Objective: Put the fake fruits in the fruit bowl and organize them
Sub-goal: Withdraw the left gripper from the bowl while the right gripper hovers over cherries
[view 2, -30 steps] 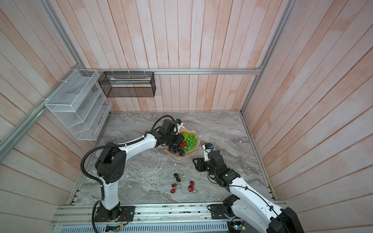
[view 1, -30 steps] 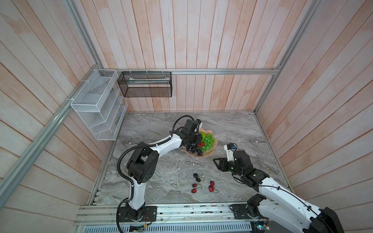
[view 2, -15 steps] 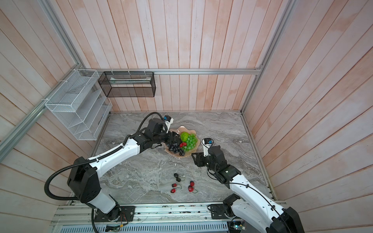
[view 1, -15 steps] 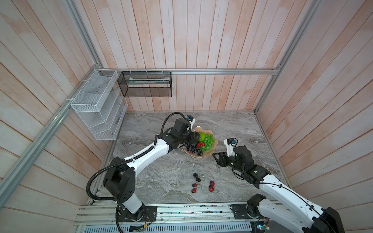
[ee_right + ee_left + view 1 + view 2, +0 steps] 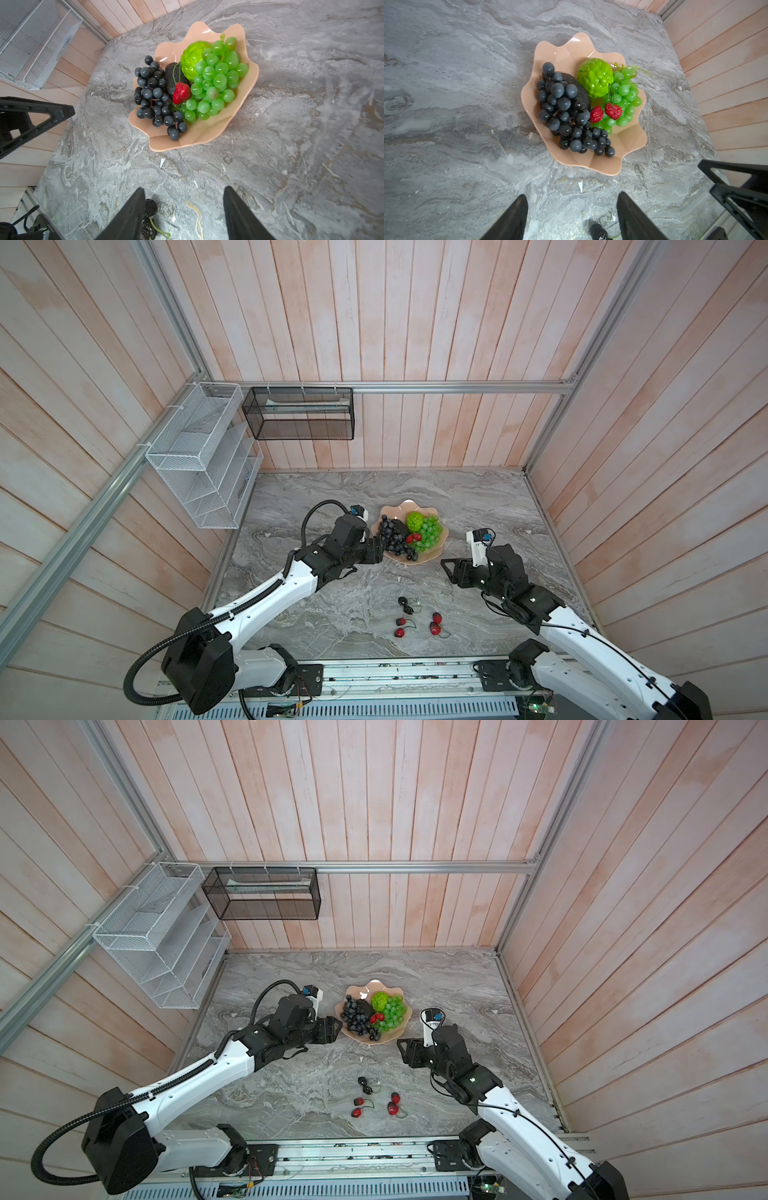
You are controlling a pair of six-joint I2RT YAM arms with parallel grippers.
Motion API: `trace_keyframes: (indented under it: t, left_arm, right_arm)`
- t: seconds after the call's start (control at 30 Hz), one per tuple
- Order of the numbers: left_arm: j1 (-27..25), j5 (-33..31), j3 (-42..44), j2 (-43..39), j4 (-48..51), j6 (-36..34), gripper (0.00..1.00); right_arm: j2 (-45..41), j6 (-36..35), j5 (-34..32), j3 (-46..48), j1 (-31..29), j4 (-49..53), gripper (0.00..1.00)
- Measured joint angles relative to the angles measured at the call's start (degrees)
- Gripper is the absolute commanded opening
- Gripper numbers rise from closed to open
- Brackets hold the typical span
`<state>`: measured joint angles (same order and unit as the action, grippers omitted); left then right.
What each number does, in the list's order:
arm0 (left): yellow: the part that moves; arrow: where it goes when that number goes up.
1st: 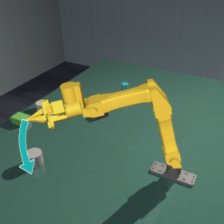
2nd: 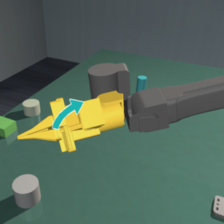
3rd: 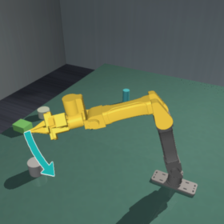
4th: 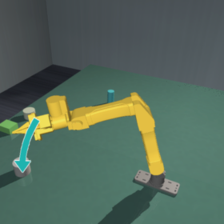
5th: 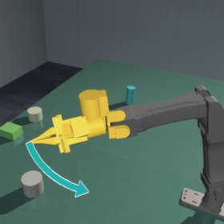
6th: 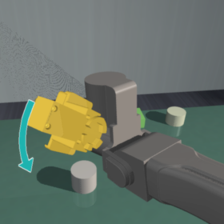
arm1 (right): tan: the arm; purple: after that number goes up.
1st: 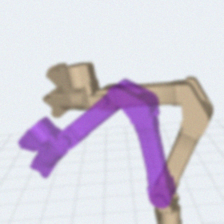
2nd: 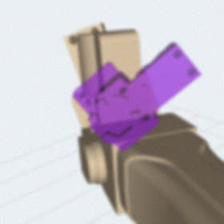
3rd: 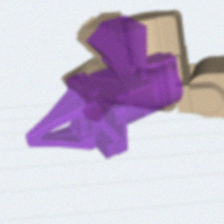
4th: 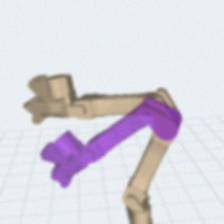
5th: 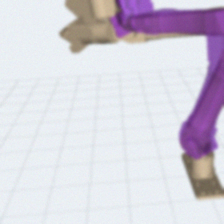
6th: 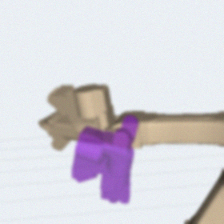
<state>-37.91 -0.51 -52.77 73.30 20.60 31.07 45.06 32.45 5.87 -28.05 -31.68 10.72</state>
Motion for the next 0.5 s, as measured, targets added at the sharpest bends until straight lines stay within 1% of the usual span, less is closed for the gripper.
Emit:
trace_keyframes:
  t: [0.1, 0.23, 0.4, 0.5]
  left_arm:
    - [0.0, -1.14, 1.79, -1.73, -0.02, 0.94, 0.7]
    - [0.0, -1.79, 4.72, -3.89, -0.7, 1.73, 0.7]
    - [0.0, -1.9, 6.8, -5.31, -1.6, 1.73, 0.7]
    - [0.0, -1.9, 7.87, -6.16, -2.6, 1.75, 0.7]
  right_arm:
    - [-4.5, 3.82, -1.11, 1.18, -0.68, 4.28, 0.62]
    - [-9.27, 9.97, -3.82, 2.1, -4.63, 11.69, 0.63]
    - [-12.26, 17.16, -7.1, 2.1, -9.31, 19.69, 0.63]
    - [-12.44, 20.81, -7.82, 2.1, -11.85, 23.74, 0.63]
